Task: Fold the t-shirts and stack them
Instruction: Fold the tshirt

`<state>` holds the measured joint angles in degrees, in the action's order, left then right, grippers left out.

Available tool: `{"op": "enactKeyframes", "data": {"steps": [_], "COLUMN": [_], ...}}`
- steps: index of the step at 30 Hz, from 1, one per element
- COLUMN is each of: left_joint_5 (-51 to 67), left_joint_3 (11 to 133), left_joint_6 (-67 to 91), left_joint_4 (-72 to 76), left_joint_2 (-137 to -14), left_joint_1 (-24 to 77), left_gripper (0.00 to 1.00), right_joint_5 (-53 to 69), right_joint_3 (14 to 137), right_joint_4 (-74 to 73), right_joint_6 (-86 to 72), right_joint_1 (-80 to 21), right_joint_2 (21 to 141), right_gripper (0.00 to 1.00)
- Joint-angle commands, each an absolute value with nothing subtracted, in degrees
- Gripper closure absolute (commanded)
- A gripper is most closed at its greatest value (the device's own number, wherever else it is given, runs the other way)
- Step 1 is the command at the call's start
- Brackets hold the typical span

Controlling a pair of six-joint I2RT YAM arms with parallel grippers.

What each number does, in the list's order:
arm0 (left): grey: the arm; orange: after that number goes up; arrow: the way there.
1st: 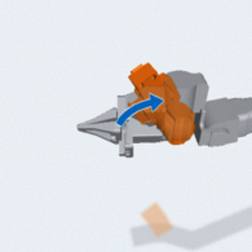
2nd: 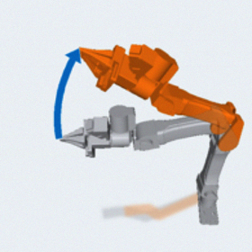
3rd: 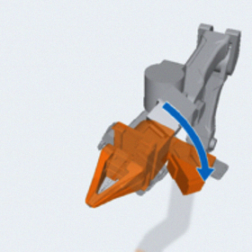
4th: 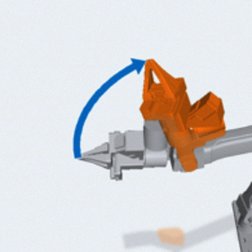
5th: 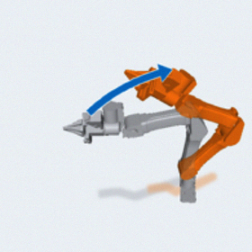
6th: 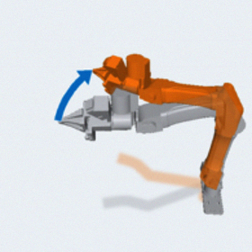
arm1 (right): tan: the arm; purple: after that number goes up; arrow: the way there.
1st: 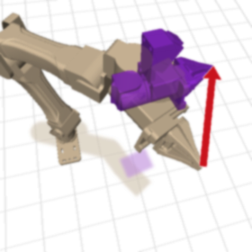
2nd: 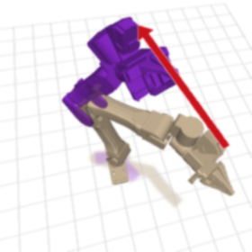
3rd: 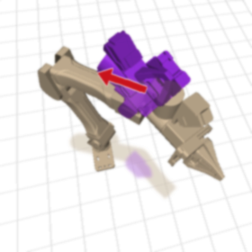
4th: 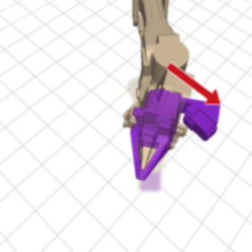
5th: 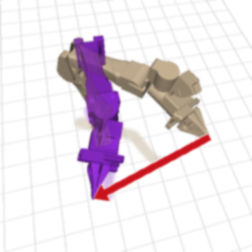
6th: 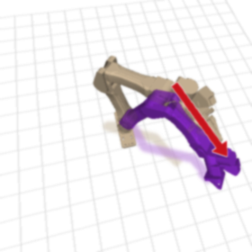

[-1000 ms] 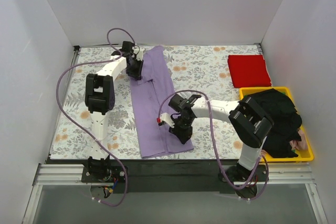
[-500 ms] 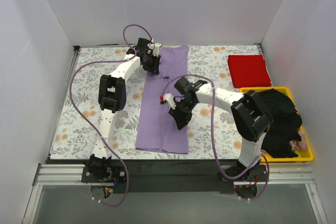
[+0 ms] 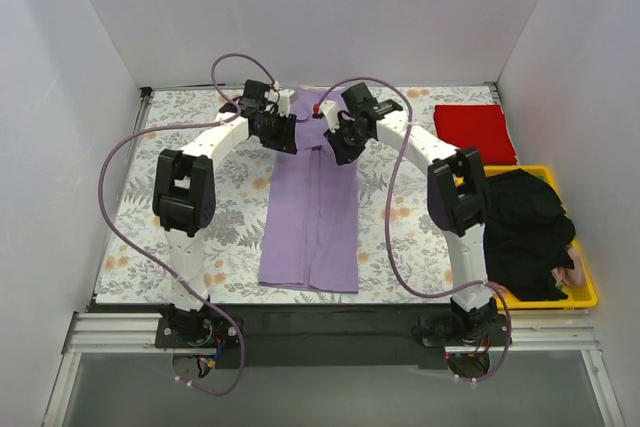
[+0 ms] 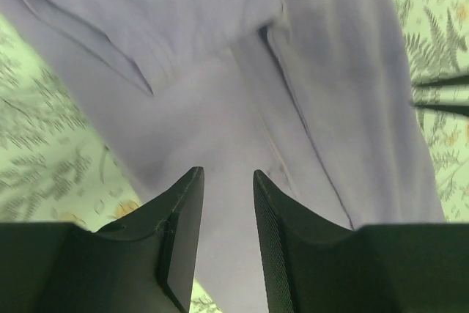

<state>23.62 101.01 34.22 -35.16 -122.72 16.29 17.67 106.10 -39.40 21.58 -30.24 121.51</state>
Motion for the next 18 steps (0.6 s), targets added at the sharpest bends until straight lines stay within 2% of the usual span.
{"op": "enactKeyframes", "data": {"steps": [1, 8, 18], "left_joint_5": [25.8, 24.4, 22.2], "left_joint_3": [93.4, 91.9, 99.2], "left_joint_6": [37.0, 38.2, 41.0], "left_joint_4": [-30.6, -29.3, -30.1], "left_joint_2": [-118.7, -121.1, -130.9], "left_joint_1": [15.9, 15.9, 13.7], "left_gripper": [0.68, 0.7, 0.73], "right_joint_5": [12.2, 6.3, 2.4], "right_joint_3": [109.1, 109.8, 113.8], "right_joint_4": [-40.3, -38.6, -34.8], "right_joint_6": [19.7, 19.6, 19.6], "right_joint_1": [-30.7, -30.8, -28.0], "right_joint_2": [126.2, 130.9, 136.3], "right_gripper": [0.8, 0.81, 0.82]}}
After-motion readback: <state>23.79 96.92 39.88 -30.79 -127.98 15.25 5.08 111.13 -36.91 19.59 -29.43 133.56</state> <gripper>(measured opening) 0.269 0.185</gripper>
